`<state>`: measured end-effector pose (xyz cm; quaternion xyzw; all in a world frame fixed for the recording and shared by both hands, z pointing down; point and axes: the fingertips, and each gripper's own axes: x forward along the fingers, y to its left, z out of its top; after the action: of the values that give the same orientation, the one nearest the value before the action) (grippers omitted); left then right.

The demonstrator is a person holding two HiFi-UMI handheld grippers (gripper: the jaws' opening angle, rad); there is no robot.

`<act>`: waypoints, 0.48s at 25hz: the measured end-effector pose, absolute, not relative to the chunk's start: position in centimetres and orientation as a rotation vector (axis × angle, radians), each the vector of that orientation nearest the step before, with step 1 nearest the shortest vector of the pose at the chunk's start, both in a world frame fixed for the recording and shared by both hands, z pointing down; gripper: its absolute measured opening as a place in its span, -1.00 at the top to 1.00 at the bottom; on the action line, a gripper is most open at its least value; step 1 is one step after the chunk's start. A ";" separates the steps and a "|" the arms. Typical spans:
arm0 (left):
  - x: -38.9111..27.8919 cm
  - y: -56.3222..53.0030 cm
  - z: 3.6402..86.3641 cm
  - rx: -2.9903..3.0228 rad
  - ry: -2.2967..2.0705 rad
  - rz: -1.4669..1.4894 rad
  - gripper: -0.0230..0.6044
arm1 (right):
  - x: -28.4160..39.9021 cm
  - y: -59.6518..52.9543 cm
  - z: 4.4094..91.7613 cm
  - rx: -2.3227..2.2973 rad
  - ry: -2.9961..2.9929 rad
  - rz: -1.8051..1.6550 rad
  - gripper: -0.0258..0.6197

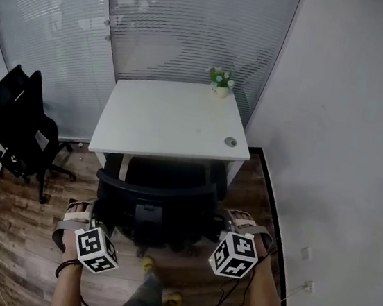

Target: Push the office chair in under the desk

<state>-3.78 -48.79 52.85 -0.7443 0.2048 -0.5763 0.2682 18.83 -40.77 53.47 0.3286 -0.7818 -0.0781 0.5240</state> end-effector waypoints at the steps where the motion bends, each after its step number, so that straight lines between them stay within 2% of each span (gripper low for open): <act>1: -3.8 -48.7 52.9 -2.005 0.550 -1.559 0.10 | 18.9 -40.7 53.5 0.794 -1.866 -0.195 0.13; 12: -3.6 -47.6 53.4 -1.981 0.519 -1.585 0.13 | 19.5 -39.8 53.9 0.863 -1.791 -0.340 0.22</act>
<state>-3.56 -47.65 53.36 -0.7359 0.1929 -0.5890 0.2726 19.50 -39.78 53.89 0.3621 -0.7512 -0.1425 0.5332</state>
